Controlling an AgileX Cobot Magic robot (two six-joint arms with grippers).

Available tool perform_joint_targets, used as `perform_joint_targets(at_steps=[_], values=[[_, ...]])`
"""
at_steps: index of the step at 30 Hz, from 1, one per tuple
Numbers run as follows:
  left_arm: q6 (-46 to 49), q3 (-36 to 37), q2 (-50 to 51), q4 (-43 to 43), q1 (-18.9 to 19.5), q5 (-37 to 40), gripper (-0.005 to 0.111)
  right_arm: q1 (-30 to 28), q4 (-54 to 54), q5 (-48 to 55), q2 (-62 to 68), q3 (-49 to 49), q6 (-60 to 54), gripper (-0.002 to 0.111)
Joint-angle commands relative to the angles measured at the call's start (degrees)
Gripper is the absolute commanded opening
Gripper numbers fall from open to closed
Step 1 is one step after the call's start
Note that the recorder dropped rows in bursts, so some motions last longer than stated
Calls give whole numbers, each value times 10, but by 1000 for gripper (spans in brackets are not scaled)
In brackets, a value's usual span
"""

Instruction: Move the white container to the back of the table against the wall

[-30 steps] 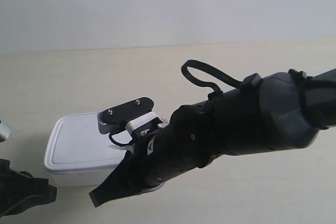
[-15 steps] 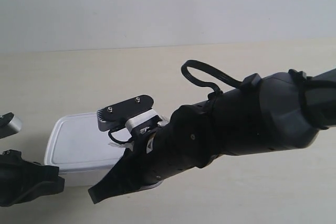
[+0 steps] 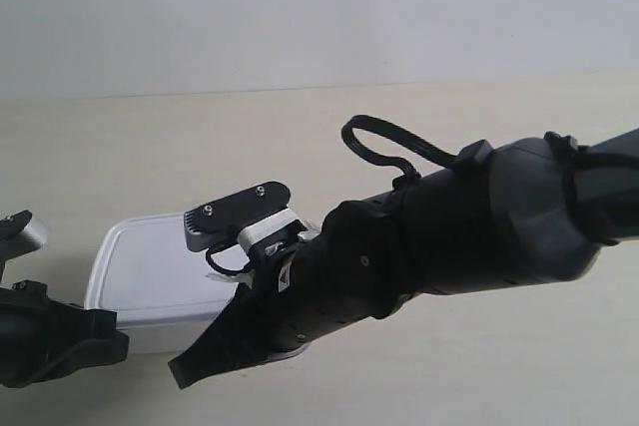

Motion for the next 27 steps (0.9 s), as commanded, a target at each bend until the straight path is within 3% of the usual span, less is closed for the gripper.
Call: perform_joint_targets(at_steps=[1, 12, 21, 27], values=[[20, -3, 1, -24, -1, 3, 0, -19, -5, -2, 37, -20, -2, 0], [42, -59, 5, -46, -1, -29, 0, -62, -10, -16, 73, -71, -2, 0], [61, -102, 97, -47, -1, -29, 0, -67, -10, -27, 101, -98, -4, 0], [134, -126, 145, -83, -1, -25, 0, -74, -11, -45, 101, -98, -5, 0]])
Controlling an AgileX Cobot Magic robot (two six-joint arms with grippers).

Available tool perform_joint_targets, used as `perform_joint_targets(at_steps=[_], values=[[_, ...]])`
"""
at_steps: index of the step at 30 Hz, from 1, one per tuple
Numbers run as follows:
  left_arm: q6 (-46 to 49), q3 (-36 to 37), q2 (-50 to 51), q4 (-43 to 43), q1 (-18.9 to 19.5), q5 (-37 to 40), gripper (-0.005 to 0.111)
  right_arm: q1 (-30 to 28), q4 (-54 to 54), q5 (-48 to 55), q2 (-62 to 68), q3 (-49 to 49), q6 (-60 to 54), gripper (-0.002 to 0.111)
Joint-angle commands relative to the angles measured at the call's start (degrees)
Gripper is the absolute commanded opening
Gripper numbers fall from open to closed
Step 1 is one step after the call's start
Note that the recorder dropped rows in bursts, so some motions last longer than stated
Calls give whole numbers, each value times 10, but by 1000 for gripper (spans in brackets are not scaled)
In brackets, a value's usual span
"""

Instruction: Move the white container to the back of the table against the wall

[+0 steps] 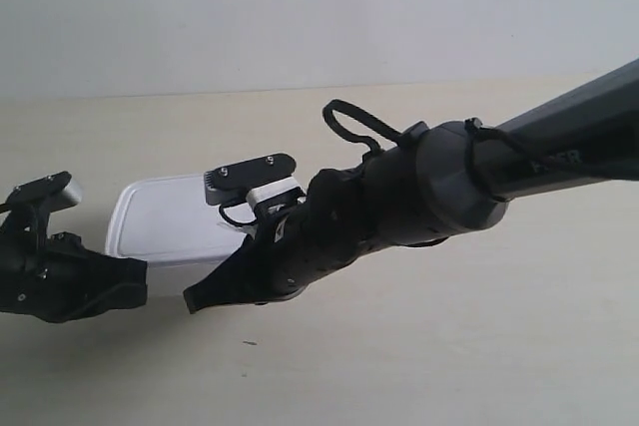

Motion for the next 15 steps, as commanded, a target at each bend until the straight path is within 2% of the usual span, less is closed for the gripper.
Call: perform_joint_targets(at_steps=[1, 7, 15], values=[[70, -15, 30, -26, -1, 4, 0, -16, -7, -21, 0, -4, -5, 0], [130, -35, 50, -26, -1, 23, 0, -37, -7, -16, 0, -4, -14, 0], [126, -59, 50, -26, -1, 17, 0, -37, -7, -35, 0, -4, -21, 0]])
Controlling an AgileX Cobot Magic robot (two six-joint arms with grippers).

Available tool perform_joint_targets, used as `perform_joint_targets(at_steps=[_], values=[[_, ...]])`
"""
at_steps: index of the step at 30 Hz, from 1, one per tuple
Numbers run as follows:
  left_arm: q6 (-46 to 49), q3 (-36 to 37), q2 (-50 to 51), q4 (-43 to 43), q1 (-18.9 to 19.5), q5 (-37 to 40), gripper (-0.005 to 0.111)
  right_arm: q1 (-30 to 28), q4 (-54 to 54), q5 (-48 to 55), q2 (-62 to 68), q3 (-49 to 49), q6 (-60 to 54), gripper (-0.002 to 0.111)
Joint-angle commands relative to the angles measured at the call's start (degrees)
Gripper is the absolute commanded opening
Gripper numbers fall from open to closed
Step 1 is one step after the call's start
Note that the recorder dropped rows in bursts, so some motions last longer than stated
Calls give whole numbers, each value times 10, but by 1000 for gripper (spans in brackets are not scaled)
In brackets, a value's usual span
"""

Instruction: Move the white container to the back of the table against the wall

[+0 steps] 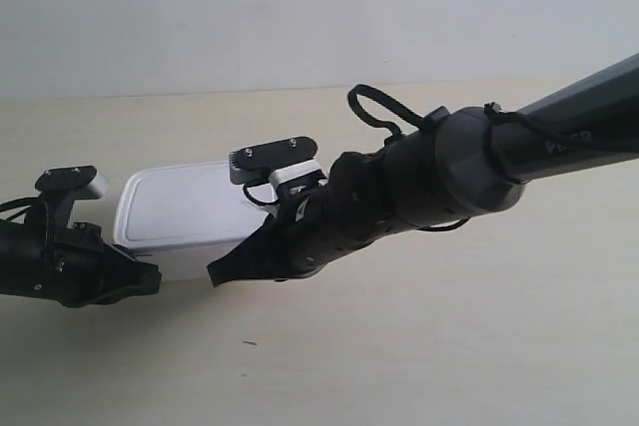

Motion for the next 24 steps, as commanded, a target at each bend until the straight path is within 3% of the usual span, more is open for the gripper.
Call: perform_joint_targets(at_steps=[1, 11, 24], values=[[1, -20, 0, -8, -1, -1, 0, -2, -7, -24, 0, -4, -8, 0], [-6, -47, 21, -8, -1, -13, 0, -2, -7, -47, 0, -7, -8, 0], [2, -128, 77, -8, -1, -33, 0, -17, -7, -46, 79, -99, -8, 0]])
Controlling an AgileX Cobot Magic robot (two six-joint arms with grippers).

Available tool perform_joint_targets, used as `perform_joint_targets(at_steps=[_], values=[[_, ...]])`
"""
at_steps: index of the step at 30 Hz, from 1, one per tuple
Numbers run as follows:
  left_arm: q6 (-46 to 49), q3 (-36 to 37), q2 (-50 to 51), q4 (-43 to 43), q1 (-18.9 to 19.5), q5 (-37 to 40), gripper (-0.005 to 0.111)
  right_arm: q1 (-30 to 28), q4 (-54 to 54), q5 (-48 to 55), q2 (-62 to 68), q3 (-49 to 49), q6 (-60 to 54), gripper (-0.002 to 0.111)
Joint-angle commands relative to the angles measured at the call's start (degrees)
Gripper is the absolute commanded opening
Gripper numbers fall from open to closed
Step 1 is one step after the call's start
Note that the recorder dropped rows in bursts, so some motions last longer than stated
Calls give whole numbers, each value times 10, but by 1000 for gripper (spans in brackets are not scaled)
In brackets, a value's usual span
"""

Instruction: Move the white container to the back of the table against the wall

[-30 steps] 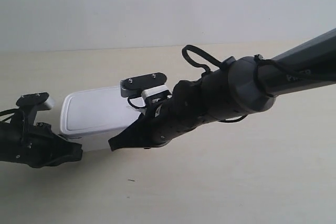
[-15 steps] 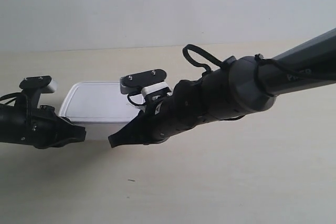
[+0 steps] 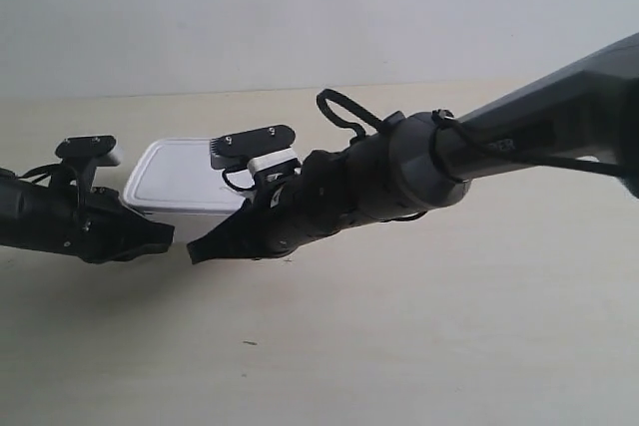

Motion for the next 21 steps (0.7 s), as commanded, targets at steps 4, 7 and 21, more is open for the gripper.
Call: perform_joint_targets(at_steps=[4, 7, 21], values=[[3, -52, 9, -7, -1, -4, 0, -38, -4, -9, 28, -49, -22, 0], [3, -70, 17, -7, -1, -6, 0, -38, -4, -7, 42, -77, -26, 0], [2, -144, 74, -7, -1, -9, 0, -66, -4, -31, 79, -117, -29, 0]])
